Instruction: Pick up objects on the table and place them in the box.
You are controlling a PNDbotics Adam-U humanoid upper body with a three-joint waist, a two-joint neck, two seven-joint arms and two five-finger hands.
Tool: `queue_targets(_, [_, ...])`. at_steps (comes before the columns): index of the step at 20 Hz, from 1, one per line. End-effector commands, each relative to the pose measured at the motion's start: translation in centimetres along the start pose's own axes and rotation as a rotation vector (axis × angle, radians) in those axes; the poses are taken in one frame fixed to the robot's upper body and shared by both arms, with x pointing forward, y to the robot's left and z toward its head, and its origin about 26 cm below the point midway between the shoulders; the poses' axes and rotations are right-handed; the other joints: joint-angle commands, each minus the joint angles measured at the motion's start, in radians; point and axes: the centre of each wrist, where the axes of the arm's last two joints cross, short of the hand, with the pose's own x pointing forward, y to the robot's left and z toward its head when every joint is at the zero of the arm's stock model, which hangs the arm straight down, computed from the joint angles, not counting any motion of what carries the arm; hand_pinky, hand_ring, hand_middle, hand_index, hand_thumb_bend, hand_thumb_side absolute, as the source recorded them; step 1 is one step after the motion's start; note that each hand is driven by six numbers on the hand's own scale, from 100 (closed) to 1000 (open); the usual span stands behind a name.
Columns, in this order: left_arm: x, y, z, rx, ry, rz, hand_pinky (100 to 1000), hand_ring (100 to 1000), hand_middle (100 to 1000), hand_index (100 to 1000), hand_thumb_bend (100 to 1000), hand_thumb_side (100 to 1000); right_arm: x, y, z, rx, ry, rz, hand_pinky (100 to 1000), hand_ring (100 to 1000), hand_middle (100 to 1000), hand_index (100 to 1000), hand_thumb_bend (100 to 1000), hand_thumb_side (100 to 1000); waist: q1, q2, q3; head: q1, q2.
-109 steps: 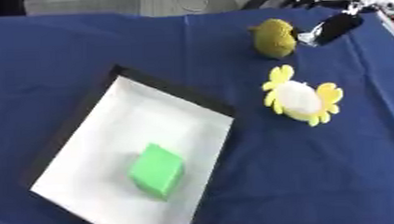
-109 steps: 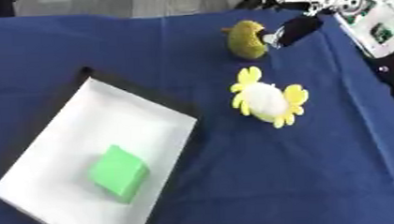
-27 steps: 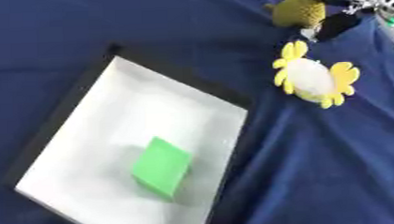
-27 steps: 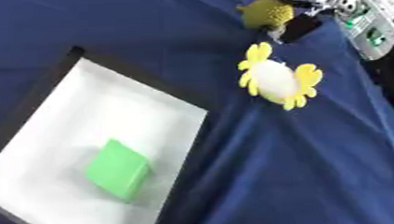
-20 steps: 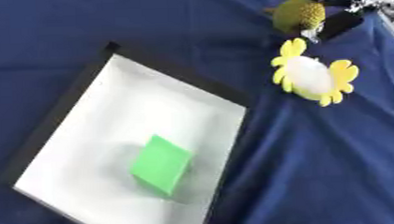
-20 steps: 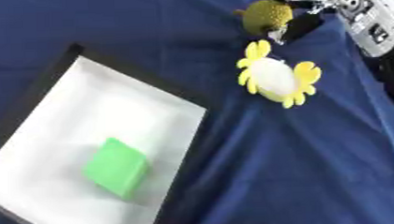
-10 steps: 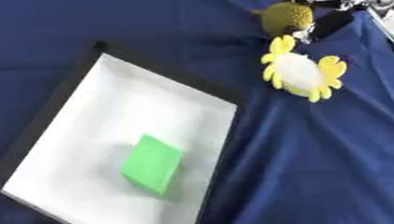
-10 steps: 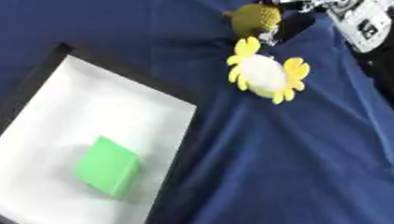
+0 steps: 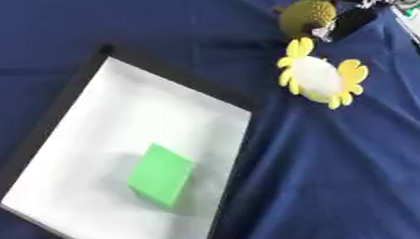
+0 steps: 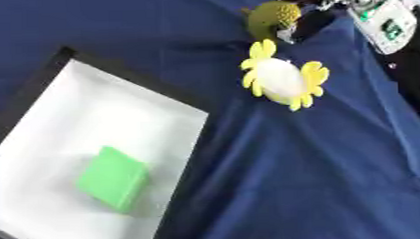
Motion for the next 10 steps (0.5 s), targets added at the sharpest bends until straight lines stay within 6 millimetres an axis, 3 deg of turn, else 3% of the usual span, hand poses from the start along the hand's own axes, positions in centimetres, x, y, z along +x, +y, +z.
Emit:
queue_targets(1, [0.6,0.5,-0.2,0.005,-0.024,-0.018,890,810,743,872,243,773,0.3,-3.1,1.7,-0.172,0.012,0.044,818,840,699,665,100,264,0.01,-0.095,-0.003,0.005,0.006])
queue_targets(10, [0.3,0.7,0.0,0.009,-0.01,-0.033,889,810,743,871,239,767,4.5,-6.0,3.9,-0.368,-0.138,0.074,796,775,650,629,100,209,0.019,-0.132,-0.022,0.036,0.033])
